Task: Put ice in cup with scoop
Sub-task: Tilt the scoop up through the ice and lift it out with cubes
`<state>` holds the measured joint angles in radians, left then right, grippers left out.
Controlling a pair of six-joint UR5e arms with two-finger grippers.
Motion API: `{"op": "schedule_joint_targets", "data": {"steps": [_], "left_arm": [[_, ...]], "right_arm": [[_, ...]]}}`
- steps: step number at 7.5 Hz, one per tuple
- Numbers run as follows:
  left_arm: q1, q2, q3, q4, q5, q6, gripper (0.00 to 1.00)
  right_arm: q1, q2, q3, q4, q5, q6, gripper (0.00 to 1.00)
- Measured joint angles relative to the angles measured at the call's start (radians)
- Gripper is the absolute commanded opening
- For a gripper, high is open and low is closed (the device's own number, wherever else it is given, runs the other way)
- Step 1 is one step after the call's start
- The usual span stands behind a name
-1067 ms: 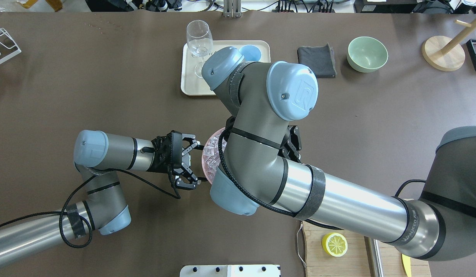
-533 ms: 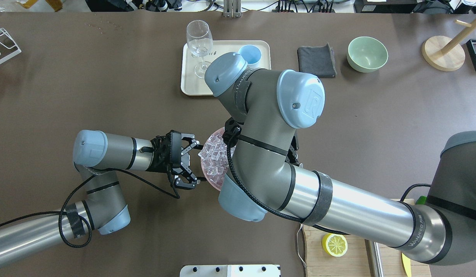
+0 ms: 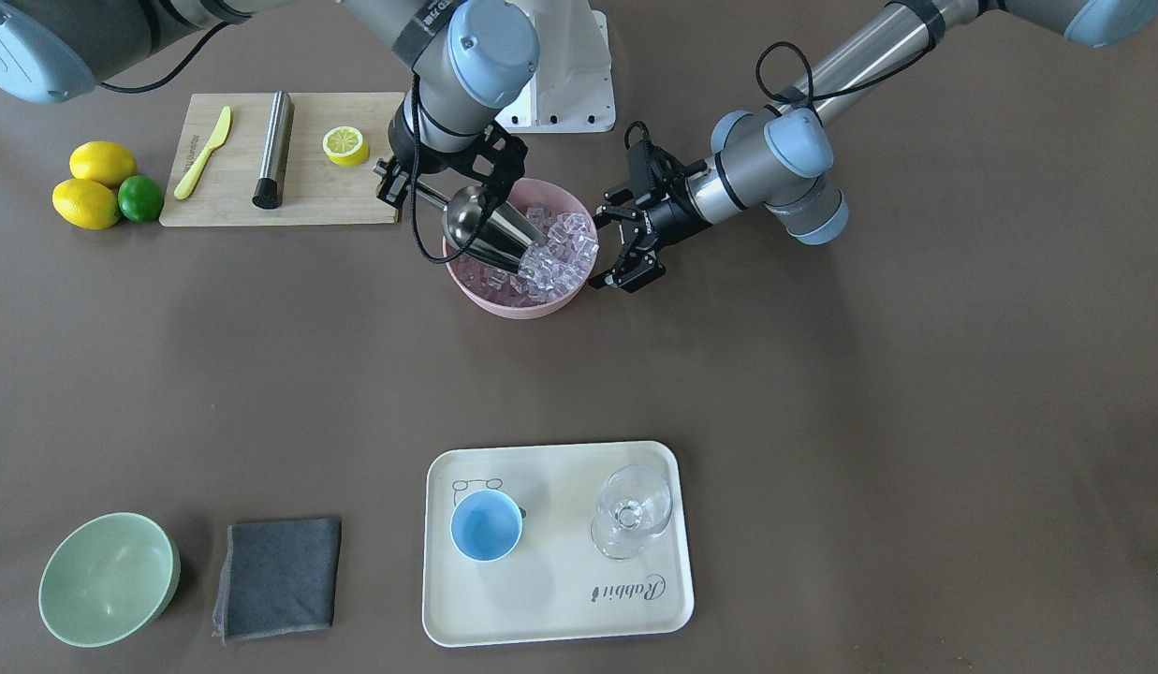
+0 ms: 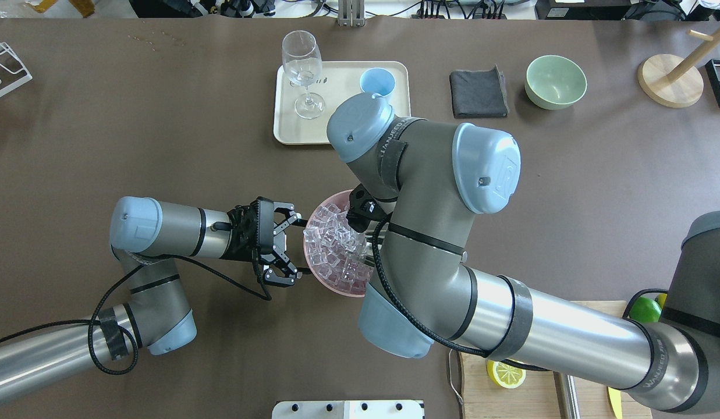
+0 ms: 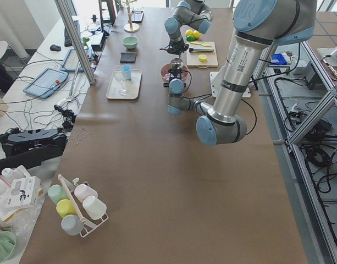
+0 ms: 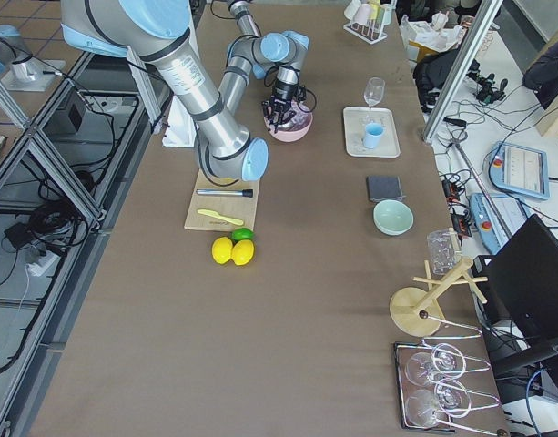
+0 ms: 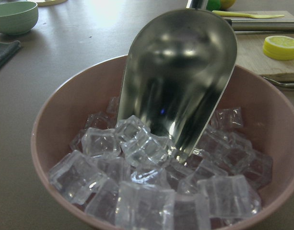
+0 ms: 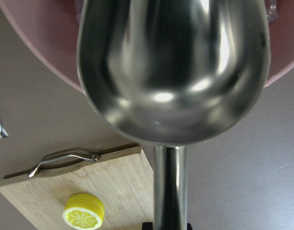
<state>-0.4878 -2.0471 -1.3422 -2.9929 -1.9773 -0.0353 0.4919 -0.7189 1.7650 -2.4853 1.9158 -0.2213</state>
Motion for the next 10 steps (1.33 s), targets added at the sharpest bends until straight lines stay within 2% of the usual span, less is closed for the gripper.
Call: {"op": "schedule_joint_targets", "data": {"steps": [3, 7, 10], "left_arm": [[-0.004, 0.002, 0.0, 0.001, -0.001, 0.0, 0.96], [-0.006, 0.003, 0.0, 0.003, -0.001, 0.0, 0.96], [-0.015, 0.006, 0.0, 0.002, -0.003, 0.0, 0.96]], "right_arm": [[-0.019, -0.029, 0.019, 0.066, -0.034, 0.005, 0.0], [-0.022, -0.033, 0.029, 0.079, -0.041, 0.005, 0.0], [-0.022, -0.059, 0.091, 0.107, -0.059, 0.005, 0.0]]}}
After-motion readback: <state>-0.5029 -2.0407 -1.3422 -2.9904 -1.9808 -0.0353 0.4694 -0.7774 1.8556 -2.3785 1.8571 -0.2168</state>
